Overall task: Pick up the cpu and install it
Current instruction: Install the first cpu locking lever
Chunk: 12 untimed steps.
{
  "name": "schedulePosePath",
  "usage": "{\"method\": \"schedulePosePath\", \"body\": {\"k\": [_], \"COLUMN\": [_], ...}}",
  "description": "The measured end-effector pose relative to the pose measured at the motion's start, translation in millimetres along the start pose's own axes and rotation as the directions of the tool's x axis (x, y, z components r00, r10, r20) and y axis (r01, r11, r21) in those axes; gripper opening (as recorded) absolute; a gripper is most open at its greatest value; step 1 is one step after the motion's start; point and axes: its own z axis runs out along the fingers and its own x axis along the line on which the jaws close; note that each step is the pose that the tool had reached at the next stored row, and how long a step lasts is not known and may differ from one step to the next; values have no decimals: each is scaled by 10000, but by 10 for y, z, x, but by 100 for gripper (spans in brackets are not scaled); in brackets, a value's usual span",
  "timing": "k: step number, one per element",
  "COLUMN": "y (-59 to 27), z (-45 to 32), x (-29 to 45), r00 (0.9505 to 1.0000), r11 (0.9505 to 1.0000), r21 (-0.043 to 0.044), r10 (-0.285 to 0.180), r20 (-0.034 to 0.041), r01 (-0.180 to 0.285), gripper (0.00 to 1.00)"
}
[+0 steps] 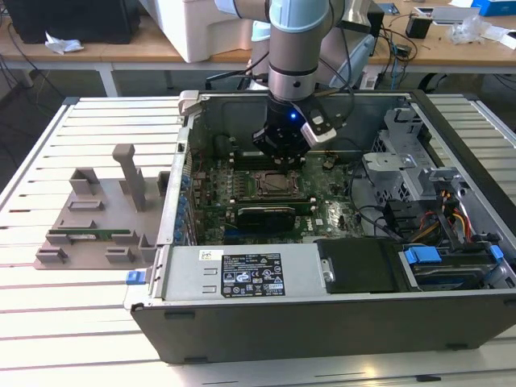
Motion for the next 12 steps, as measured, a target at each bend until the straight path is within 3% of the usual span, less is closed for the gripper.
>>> {"method": "schedulePosePath", "body": {"k": [10, 12], "y": [41, 41], "z": [-19, -77], "x": [-22, -22], "r00": [10000, 10000], "r11": [10000, 10000], "r21": [0, 44], "r10": [-4, -5], "r20": [4, 0], "r01": [4, 5], "gripper": [11, 11]}}
